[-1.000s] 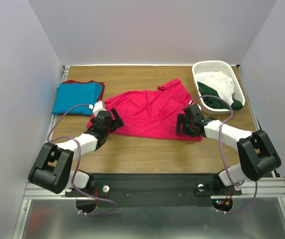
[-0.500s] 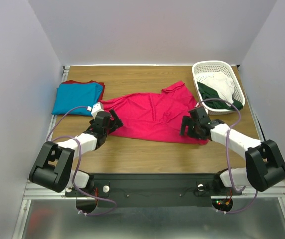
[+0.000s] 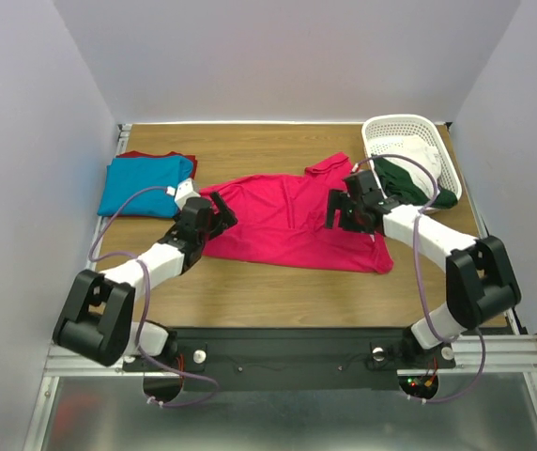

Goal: Fold and stack the t-shirts
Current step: Fold the tshirt

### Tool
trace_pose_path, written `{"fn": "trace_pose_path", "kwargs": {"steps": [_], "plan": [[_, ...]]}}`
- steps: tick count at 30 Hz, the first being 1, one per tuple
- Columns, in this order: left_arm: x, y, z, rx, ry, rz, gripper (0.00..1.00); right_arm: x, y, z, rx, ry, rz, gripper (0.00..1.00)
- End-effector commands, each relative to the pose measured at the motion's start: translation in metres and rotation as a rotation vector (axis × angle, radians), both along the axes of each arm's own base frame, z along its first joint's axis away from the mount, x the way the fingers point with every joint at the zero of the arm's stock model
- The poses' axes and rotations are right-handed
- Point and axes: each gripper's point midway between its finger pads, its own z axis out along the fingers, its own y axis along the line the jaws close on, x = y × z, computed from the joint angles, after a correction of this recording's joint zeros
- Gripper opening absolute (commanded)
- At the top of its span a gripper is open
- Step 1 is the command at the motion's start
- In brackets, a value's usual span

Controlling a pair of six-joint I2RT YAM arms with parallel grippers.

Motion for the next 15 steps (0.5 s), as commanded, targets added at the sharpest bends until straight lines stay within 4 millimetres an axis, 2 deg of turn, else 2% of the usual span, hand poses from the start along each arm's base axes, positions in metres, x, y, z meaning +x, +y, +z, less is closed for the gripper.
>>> {"fn": "trace_pose_path", "kwargs": {"steps": [1,2,3,5,8,12,13,15], "plan": [[0.036,-0.009,0.017,0.031,-0.064,-0.003,0.99,0.022,0.020,0.002,0.008,-0.037,0.047,0.93],[0.041,-0.014,0.018,0.021,-0.073,-0.016,0.99,0.026,0.023,0.001,0.006,-0.041,0.048,0.93],[0.045,-0.018,0.009,0.024,-0.056,-0.024,0.99,0.026,0.025,-0.012,-0.009,-0.015,0.054,0.93],[0.048,-0.021,-0.002,0.035,-0.038,-0.032,0.99,0.028,0.027,-0.022,-0.026,-0.003,0.051,0.93],[0.044,-0.024,-0.014,0.042,-0.012,-0.042,0.99,0.024,0.028,-0.046,-0.064,0.042,0.054,0.93],[0.025,-0.024,-0.037,0.043,0.043,-0.051,0.98,0.003,0.029,-0.074,-0.115,0.108,0.067,0.93],[0.018,-0.033,-0.038,0.050,0.042,-0.071,0.98,-0.002,0.029,-0.079,-0.123,0.120,0.071,0.94],[0.009,-0.036,-0.042,0.074,0.054,-0.072,0.98,-0.014,0.030,-0.087,-0.130,0.142,0.077,0.94]]}}
